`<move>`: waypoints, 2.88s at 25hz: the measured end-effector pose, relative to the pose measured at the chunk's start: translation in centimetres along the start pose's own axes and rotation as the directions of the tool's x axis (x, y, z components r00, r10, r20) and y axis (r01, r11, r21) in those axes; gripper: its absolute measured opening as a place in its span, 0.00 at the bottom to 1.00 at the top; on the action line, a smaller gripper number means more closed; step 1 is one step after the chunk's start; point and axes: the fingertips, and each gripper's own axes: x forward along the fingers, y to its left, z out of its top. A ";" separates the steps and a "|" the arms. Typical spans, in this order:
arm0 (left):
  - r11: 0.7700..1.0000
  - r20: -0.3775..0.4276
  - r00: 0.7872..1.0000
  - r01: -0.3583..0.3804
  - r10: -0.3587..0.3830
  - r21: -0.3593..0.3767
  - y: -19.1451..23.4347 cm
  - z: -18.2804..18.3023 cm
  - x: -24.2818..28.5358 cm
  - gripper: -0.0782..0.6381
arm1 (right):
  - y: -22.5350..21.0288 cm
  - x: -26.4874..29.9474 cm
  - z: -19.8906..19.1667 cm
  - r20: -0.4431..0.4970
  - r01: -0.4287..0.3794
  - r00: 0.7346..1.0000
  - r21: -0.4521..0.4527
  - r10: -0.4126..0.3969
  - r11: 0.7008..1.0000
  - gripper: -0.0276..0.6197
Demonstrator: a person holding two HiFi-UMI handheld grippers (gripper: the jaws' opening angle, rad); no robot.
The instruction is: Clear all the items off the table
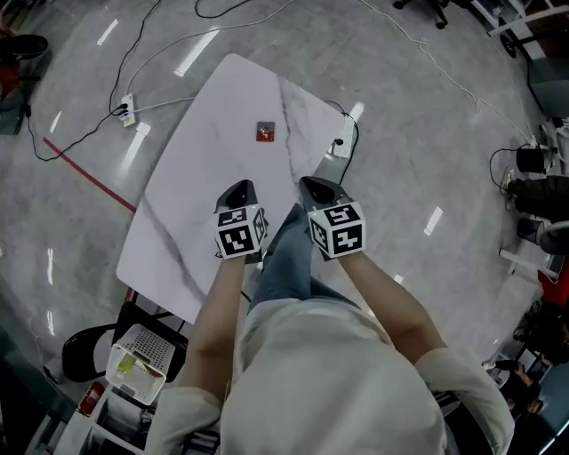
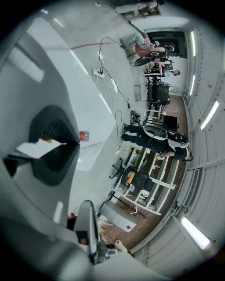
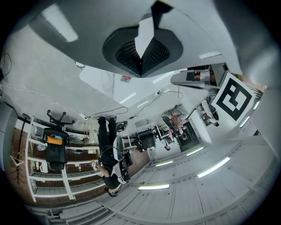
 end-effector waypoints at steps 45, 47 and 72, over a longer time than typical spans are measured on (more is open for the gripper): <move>0.988 -0.201 0.975 -0.069 0.097 0.138 3.7 -2.7 29.4 0.41 | -9.7 15.8 -4.8 -0.132 -0.082 0.986 0.151 0.102 0.985 0.04; 0.984 -0.205 0.973 -0.077 0.110 0.162 3.7 -2.7 29.3 0.40 | -9.6 15.9 -4.7 -0.130 -0.081 0.986 0.150 0.101 0.985 0.04; 0.982 -0.180 0.982 -0.017 0.050 0.186 2.6 -2.3 20.9 0.13 | -6.3 12.6 -2.1 -0.100 -0.075 0.991 0.088 0.084 0.993 0.04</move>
